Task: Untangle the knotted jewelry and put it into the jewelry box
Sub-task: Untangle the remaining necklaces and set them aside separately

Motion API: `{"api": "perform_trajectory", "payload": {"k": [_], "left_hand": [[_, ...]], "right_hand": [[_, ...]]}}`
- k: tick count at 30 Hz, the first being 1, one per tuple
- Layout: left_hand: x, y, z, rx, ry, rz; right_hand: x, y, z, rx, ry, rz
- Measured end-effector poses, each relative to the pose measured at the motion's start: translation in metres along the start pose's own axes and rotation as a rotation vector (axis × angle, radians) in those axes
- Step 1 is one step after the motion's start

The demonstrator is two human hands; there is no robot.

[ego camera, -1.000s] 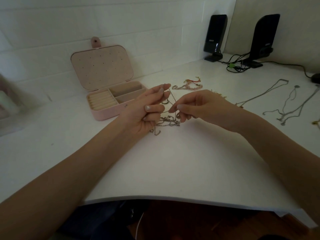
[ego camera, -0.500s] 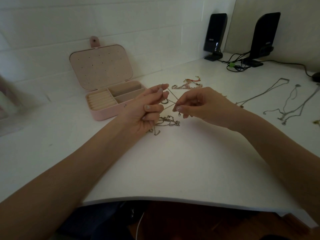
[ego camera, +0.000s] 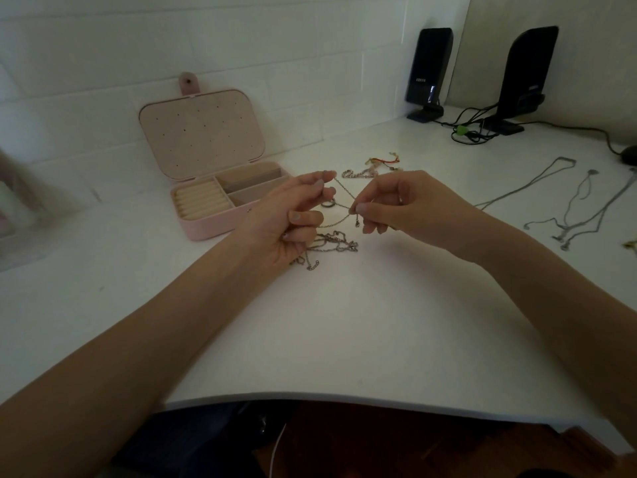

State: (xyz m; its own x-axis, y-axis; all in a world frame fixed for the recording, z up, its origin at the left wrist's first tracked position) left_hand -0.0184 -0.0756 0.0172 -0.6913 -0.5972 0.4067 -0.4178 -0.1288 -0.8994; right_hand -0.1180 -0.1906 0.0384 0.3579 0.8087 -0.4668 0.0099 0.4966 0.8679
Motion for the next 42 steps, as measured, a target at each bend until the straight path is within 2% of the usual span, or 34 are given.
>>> {"api": "perform_trajectory", "payload": {"k": [2,5,9,14,21,24,28,33,36,42], "left_hand": [[-0.001,-0.001,-0.001,0.060,-0.058,0.114],[-0.001,-0.006,-0.007,0.245,-0.168,0.442],[0.008,-0.008,-0.016,0.470,-0.147,0.802],[0.010,-0.007,-0.015,0.595,-0.169,1.012],[0.008,-0.007,-0.012,0.612,-0.246,1.011],[0.010,-0.009,-0.013,0.593,-0.280,1.026],[0.010,-0.008,-0.013,0.535,-0.271,0.981],[0.004,-0.005,-0.011,0.387,-0.239,0.871],[0.004,-0.006,-0.010,0.373,-0.226,0.868],[0.008,-0.005,-0.011,0.423,-0.180,0.868]], "right_hand": [[-0.001,-0.002,0.001,0.018,-0.019,0.004],[0.000,-0.002,0.001,0.033,-0.029,0.014],[0.003,-0.003,0.000,0.041,-0.009,0.007],[0.006,0.000,0.000,0.000,-0.019,-0.052],[0.007,0.002,-0.002,-0.070,-0.131,-0.200],[0.010,0.001,-0.003,-0.070,-0.128,-0.279],[0.011,-0.004,0.001,-0.055,-0.124,-0.285],[-0.001,0.000,0.001,-0.214,-0.283,-0.379],[-0.007,0.005,-0.002,-0.270,-0.331,-0.382],[0.001,0.011,-0.005,-0.301,-0.288,-0.431]]}}
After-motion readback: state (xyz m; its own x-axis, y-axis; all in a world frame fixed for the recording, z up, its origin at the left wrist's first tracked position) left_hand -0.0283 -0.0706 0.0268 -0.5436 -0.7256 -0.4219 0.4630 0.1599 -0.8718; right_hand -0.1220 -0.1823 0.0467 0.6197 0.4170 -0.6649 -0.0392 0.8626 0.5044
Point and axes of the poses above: each hand's wrist, its own z-axis towards the middle knuckle, its own x-axis out of the palm, y = z × x, the point moved 5 cm from there along z, towards the middle knuckle, and after that the axes turned 3 degrees about z, right-handed, at the moved point
